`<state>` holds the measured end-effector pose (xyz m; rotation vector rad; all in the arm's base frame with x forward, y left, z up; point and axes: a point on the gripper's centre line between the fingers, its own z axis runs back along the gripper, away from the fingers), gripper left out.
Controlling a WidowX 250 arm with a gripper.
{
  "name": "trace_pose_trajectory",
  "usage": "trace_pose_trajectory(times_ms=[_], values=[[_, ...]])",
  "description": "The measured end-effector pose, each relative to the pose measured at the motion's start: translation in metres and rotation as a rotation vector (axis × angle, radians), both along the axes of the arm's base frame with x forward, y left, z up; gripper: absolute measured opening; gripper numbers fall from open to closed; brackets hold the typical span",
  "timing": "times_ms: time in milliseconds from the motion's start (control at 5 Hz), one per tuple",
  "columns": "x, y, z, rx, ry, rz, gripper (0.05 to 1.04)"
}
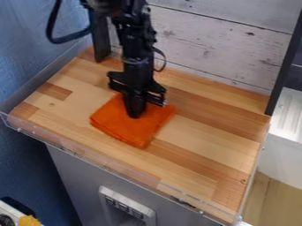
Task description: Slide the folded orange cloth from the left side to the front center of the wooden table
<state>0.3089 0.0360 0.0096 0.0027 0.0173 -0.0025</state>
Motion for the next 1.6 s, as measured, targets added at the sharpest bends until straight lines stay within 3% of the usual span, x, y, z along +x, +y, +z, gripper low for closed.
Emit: trace_pose_trajectory(times_ms=[600,1000,1200,1600], values=[[-0.012,-0.045,0.004,0.002,0.018,-0.005,0.059],[-0.02,-0.056,0.004,0.007,-0.017,-0.001,0.083],[-0.022,-0.058,0.022,0.007,-0.04,0.006,0.235],[-0.024,-0.058,0.035,0.002,-0.047,-0.002,0.799]])
